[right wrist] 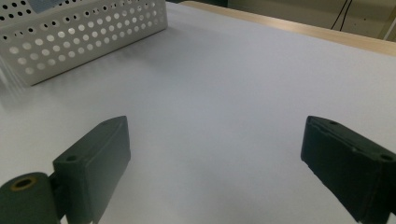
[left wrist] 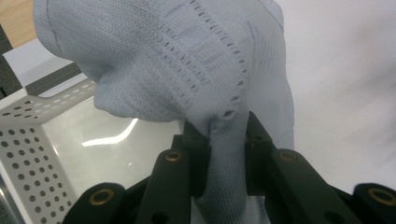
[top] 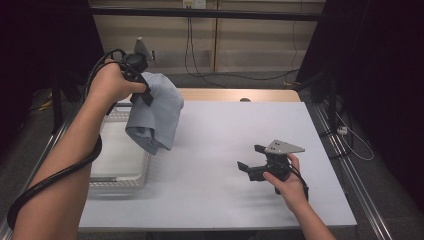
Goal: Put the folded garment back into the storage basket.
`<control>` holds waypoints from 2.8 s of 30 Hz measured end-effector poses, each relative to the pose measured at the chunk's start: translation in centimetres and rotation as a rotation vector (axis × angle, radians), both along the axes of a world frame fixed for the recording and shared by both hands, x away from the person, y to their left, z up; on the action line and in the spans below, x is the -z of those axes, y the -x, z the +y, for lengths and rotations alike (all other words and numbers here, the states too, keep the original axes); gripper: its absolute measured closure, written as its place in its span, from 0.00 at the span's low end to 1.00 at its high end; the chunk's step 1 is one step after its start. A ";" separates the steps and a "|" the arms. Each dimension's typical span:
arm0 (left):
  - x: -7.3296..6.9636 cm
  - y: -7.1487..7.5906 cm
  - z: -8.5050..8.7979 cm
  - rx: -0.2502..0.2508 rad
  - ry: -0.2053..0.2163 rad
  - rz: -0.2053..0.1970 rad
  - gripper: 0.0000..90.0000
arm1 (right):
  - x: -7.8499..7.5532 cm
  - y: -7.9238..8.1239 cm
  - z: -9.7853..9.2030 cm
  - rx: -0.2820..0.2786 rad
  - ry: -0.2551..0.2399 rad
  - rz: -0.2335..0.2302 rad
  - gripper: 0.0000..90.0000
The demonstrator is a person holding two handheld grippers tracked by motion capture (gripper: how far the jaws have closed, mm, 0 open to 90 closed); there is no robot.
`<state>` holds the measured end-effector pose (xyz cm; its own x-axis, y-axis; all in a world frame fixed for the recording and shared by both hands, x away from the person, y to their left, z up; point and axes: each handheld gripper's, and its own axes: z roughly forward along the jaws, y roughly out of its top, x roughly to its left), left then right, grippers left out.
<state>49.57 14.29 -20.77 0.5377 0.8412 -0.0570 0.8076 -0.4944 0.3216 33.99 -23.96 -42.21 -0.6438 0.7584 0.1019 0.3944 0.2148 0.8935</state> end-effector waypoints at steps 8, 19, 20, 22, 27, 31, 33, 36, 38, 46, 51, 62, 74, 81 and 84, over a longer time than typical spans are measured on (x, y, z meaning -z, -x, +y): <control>-0.3 -0.1 1.0 -0.013 -0.010 0.007 0.85 | 0.0 0.0 0.0 -0.002 0.001 -0.001 0.08; -0.4 -0.3 2.6 -0.038 -0.005 0.004 0.85 | 0.0 0.0 0.1 -0.004 0.004 0.002 0.08; -0.4 -0.4 2.7 -0.039 -0.007 0.005 0.85 | 0.0 0.0 0.1 -0.003 0.003 0.001 0.08; -0.3 -0.4 2.9 -0.043 -0.009 0.003 0.85 | 0.0 0.0 0.0 -0.002 0.003 0.003 0.08; 0.0 -0.6 3.5 -0.051 -0.011 0.007 0.85 | 0.0 0.0 0.1 -0.004 0.003 0.002 0.08; 0.0 -0.7 4.0 -0.049 -0.013 -0.003 0.85 | 0.0 0.0 0.0 -0.003 0.002 0.002 0.08; 0.1 -0.7 4.1 -0.060 -0.012 -0.005 0.85 | 0.1 0.0 0.1 -0.005 0.003 0.002 0.08; 0.2 -0.9 4.6 -0.064 -0.011 -0.009 0.85 | 0.1 0.0 0.1 -0.005 0.003 0.004 0.08; 0.4 -0.9 4.9 -0.069 -0.009 -0.012 0.85 | 0.1 0.0 0.1 -0.004 0.004 0.003 0.08; 0.6 -1.1 5.4 -0.080 -0.028 -0.022 0.85 | 0.2 0.0 0.2 -0.008 0.005 0.004 0.08; 1.1 -1.2 5.7 -0.079 -0.042 -0.022 0.85 | 0.2 0.0 0.2 -0.008 0.005 0.005 0.08; 2.2 -1.3 6.4 -0.104 -0.055 -0.017 0.85 | 0.2 0.0 0.3 -0.010 0.009 0.008 0.08; 3.1 -1.2 7.2 -0.122 -0.041 -0.011 0.84 | 0.2 0.1 0.4 -0.013 0.008 0.006 0.08; 3.8 -1.2 7.8 -0.130 -0.043 -0.001 0.84 | 0.3 0.0 0.4 -0.013 0.009 0.007 0.08; 3.9 -1.1 7.9 -0.129 -0.038 -0.002 0.84 | 0.3 0.1 0.4 -0.013 0.009 0.009 0.08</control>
<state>50.71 22.21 -24.64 0.4251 0.9048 -0.0230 0.8646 -0.3985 0.3060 33.92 -23.56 -42.47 -0.6525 0.7510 0.1011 0.3994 0.2275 0.8881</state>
